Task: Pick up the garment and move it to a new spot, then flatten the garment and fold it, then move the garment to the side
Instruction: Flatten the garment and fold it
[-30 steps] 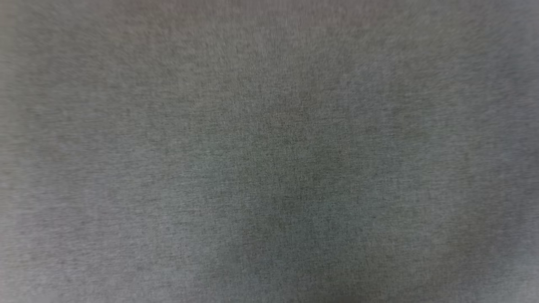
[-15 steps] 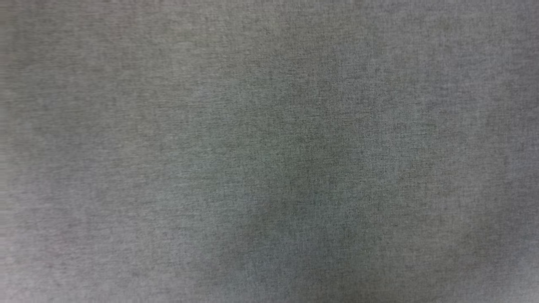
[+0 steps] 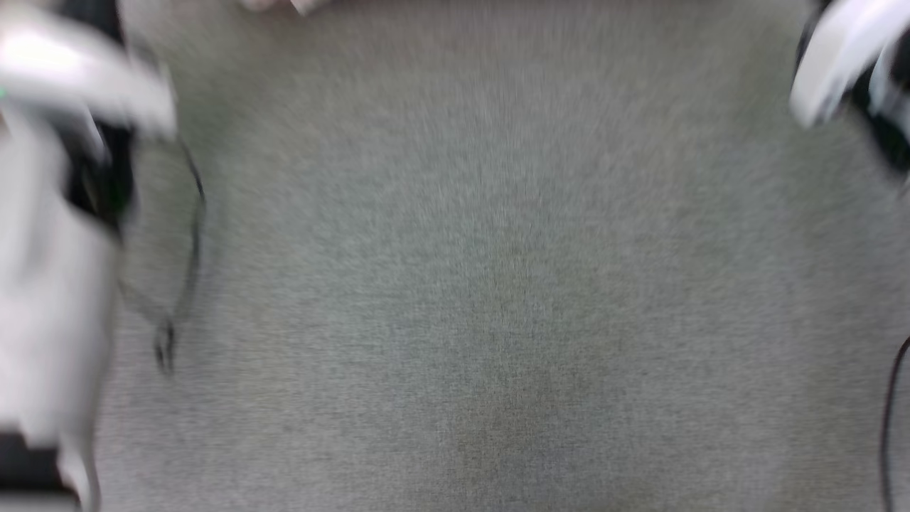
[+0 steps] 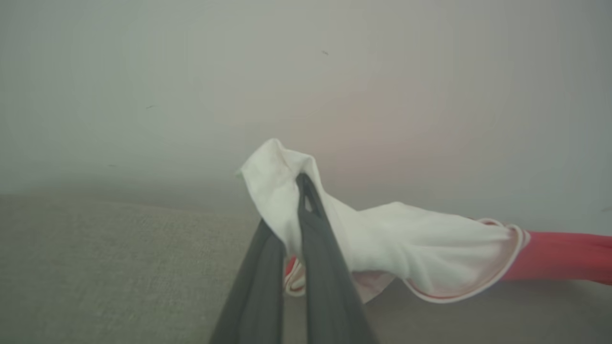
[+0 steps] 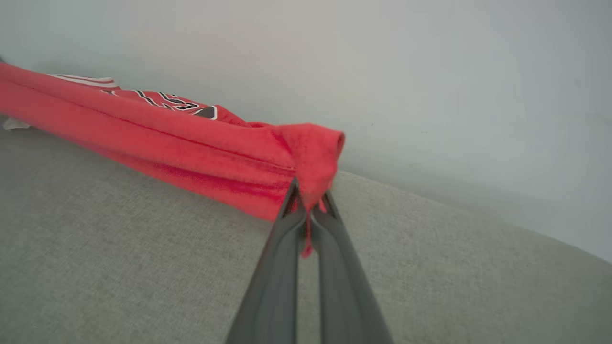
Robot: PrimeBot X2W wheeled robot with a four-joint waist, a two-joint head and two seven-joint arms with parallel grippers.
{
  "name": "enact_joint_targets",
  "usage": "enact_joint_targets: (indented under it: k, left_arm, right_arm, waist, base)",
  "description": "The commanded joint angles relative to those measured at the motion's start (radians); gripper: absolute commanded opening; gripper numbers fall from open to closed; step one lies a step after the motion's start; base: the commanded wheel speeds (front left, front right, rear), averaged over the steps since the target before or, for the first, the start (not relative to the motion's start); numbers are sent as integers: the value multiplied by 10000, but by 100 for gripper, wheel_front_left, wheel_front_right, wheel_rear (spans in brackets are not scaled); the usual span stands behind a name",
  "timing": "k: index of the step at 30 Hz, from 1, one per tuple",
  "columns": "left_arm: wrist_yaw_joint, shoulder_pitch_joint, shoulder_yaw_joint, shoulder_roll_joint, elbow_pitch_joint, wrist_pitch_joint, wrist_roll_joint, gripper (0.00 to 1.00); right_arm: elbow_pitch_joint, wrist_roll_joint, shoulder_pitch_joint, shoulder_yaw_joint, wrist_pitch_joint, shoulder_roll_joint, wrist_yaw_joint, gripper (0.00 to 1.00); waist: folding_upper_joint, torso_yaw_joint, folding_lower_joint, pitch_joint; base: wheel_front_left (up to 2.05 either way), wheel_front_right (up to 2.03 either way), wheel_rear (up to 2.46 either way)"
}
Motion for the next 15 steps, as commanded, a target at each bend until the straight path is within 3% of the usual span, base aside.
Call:
enact_joint_targets:
  k: [1, 6, 15]
  left_arm:
    - [16, 658, 16, 109, -95, -87, -69, 0]
    - [202, 3785, 69, 100, -930, -88, -491, 0]
    - [1693, 8807, 190, 336, -3990, 885, -1224, 0]
  right_arm:
    - [-110, 190, 619, 27, -13, -180, -19, 0]
    - [-889, 716, 3227, 82, 316, -449, -19, 0]
    - [-2729, 916, 7898, -1212, 1353, -659, -22, 0]
  waist:
    - [0, 170, 0, -1321]
    - [0, 147, 0, -2756]
    - [0, 199, 0, -4496]
  base:
    - [0, 0, 0]
    - [0, 0, 0]
    - [0, 0, 0]
